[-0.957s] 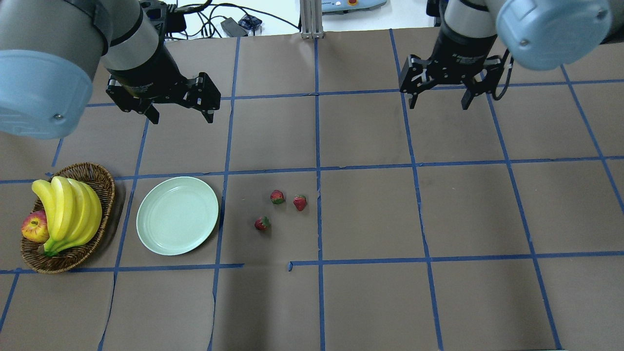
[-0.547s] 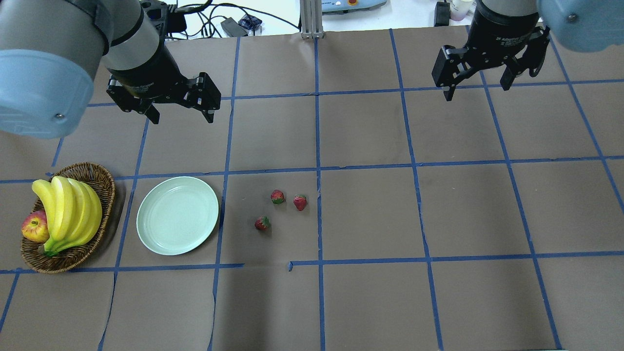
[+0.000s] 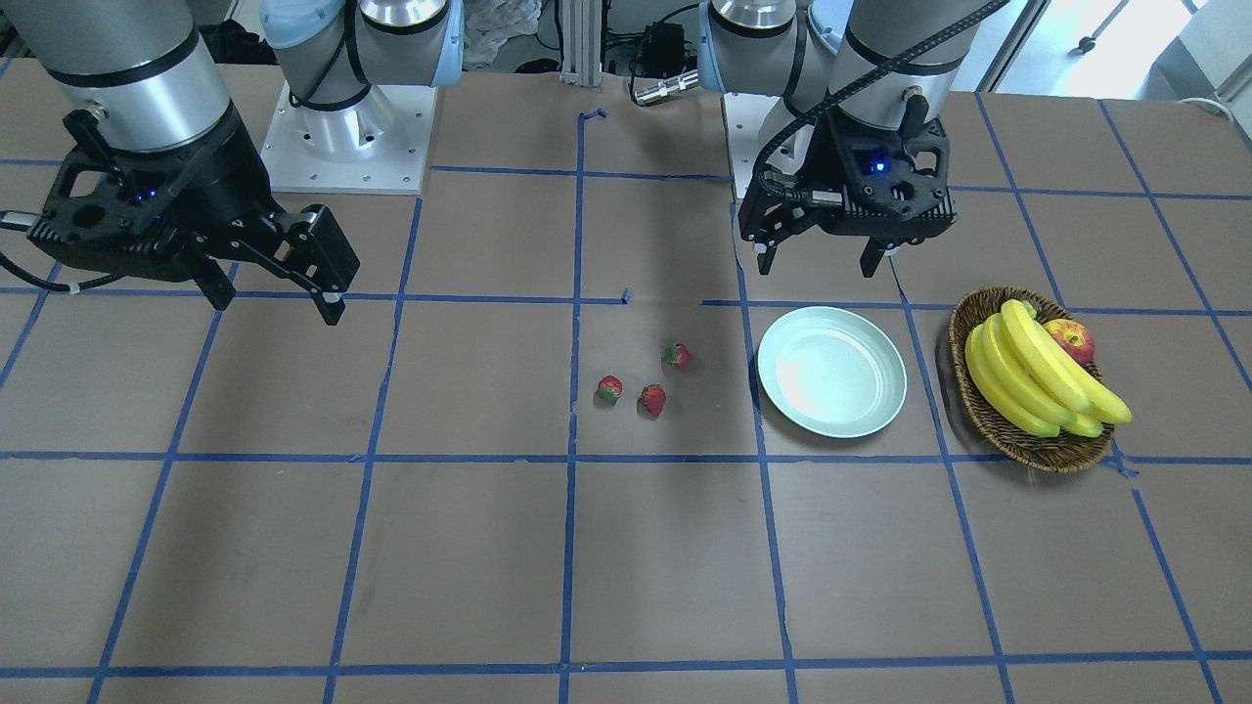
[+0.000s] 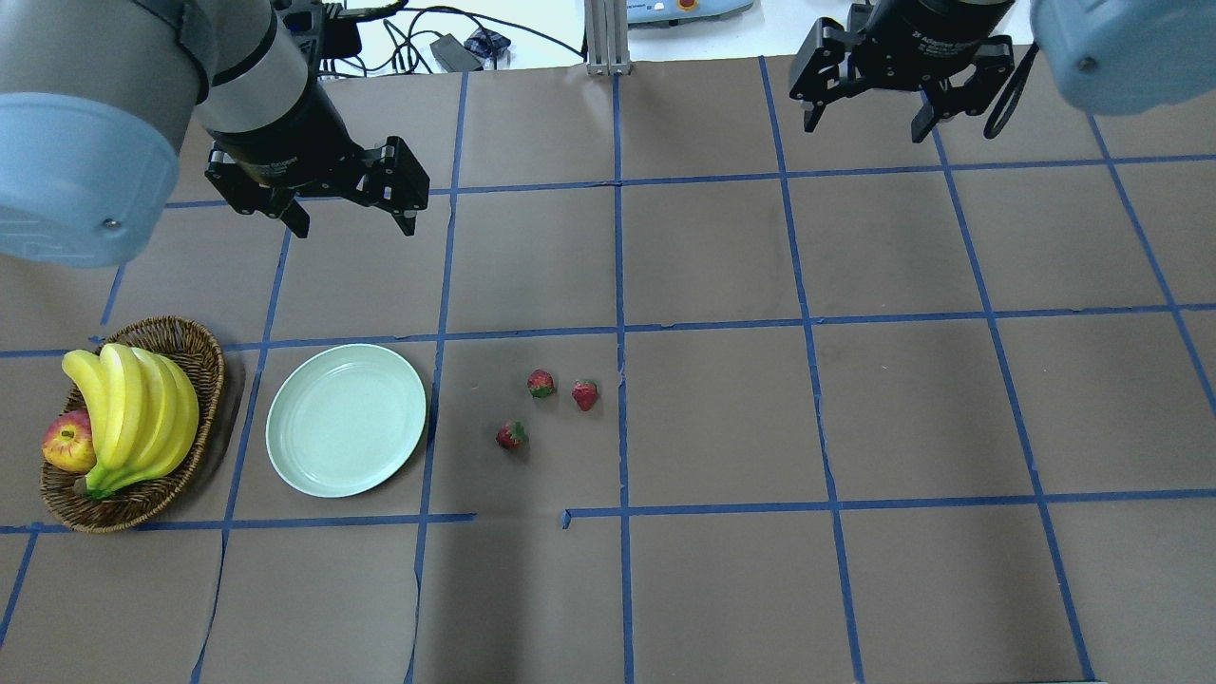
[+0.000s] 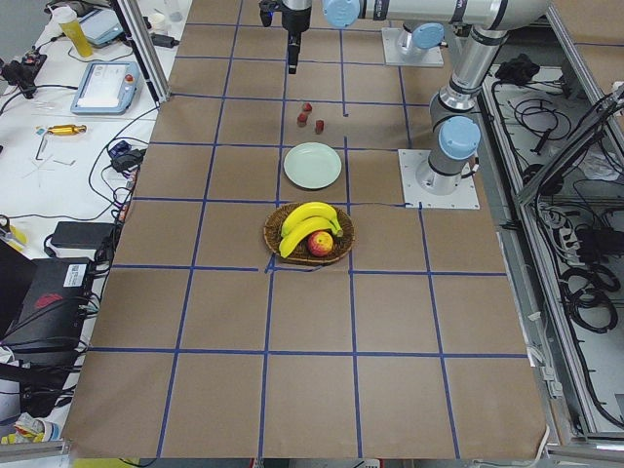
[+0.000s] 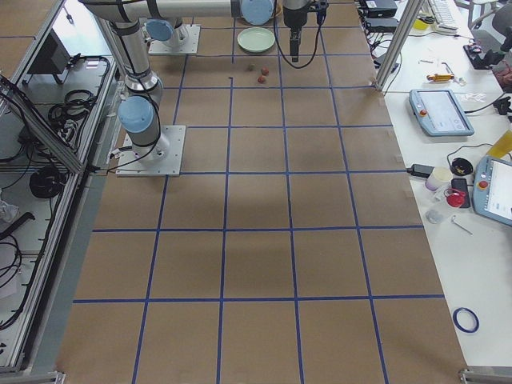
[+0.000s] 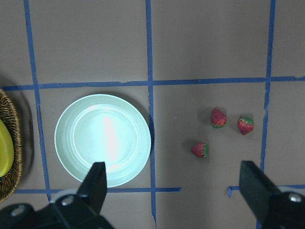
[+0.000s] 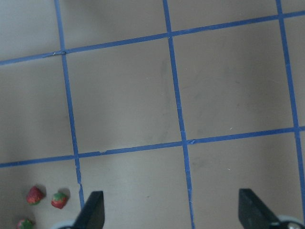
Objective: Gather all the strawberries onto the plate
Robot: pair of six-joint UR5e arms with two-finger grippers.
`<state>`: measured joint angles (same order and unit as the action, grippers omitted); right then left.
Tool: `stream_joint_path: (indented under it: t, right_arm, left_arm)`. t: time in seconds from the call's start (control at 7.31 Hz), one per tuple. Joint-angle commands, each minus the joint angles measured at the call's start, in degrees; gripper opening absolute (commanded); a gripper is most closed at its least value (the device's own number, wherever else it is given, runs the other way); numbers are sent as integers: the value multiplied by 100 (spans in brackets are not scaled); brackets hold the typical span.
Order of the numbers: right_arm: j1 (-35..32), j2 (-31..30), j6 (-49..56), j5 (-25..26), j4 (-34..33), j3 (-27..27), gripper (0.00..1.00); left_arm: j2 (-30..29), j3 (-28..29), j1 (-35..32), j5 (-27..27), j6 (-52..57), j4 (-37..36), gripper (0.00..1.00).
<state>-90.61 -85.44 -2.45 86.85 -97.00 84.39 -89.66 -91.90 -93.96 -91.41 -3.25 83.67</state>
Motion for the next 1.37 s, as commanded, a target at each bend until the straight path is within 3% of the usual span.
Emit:
stream_joint_path:
  t: [0.0, 0.27, 0.96, 1.23]
  right_arm:
    - [-1, -51, 2497, 25, 514, -80, 100]
    - [34, -69, 772, 60, 446, -80, 100]
    - [17, -104, 387, 87, 612, -10, 100]
    - [8, -104, 386, 87, 665, -1, 100]
  left_arm:
    - [10, -21, 0, 0, 0, 0, 100]
    - [10, -30, 0, 0, 0, 0, 100]
    - [-199, -100, -35, 9, 17, -44, 100]
    - [-463, -1087, -559, 53, -148, -1206, 100]
